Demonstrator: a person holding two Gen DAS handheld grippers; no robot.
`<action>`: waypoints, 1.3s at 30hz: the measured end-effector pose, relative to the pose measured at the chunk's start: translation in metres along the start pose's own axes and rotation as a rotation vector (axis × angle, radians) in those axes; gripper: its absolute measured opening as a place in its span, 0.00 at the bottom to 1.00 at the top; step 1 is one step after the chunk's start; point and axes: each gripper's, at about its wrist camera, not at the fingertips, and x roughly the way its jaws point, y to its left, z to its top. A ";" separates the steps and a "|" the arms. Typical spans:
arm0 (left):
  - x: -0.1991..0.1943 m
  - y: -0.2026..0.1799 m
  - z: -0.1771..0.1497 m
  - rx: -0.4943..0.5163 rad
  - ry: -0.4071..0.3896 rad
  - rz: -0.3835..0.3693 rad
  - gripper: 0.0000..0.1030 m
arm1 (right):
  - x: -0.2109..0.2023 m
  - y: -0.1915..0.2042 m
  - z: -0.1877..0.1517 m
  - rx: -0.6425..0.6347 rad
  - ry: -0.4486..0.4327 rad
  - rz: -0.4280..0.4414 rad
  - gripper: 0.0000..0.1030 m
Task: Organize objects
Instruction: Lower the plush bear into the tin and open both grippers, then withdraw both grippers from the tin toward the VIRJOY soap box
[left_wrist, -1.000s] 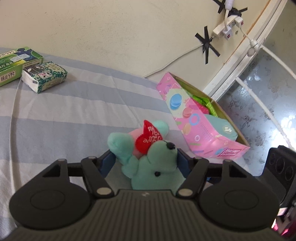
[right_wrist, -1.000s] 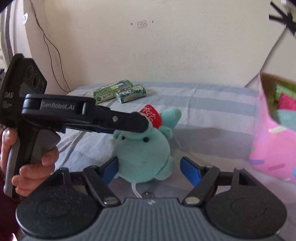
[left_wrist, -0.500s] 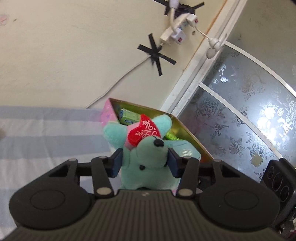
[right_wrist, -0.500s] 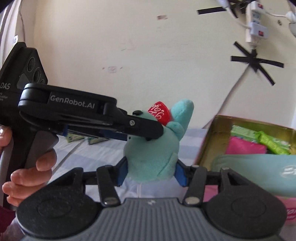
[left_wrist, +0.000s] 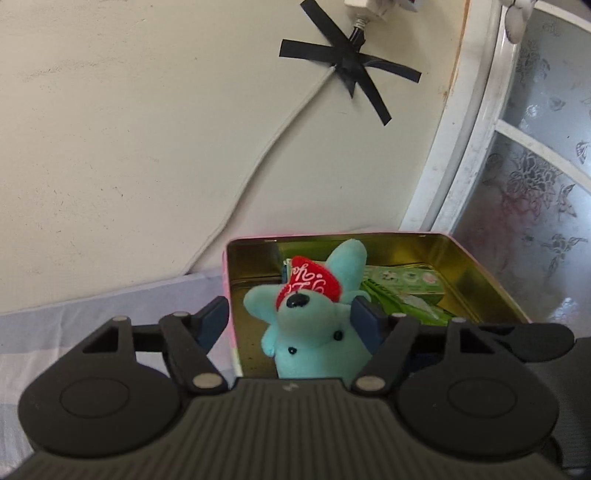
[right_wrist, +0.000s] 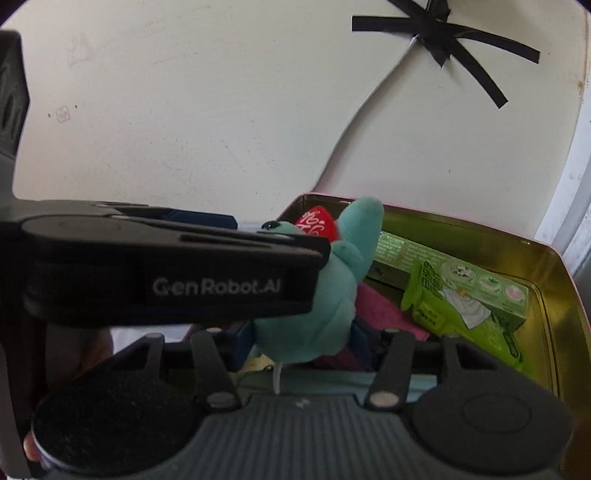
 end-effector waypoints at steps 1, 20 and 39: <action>0.001 0.000 -0.001 0.009 0.003 0.020 0.72 | 0.009 -0.001 0.002 0.003 0.024 0.005 0.56; -0.098 -0.062 -0.049 0.181 -0.121 0.201 0.73 | -0.115 -0.027 -0.092 0.189 -0.233 0.021 0.71; -0.179 -0.074 -0.117 0.201 -0.155 0.199 0.78 | -0.196 -0.016 -0.173 0.390 -0.391 -0.012 0.72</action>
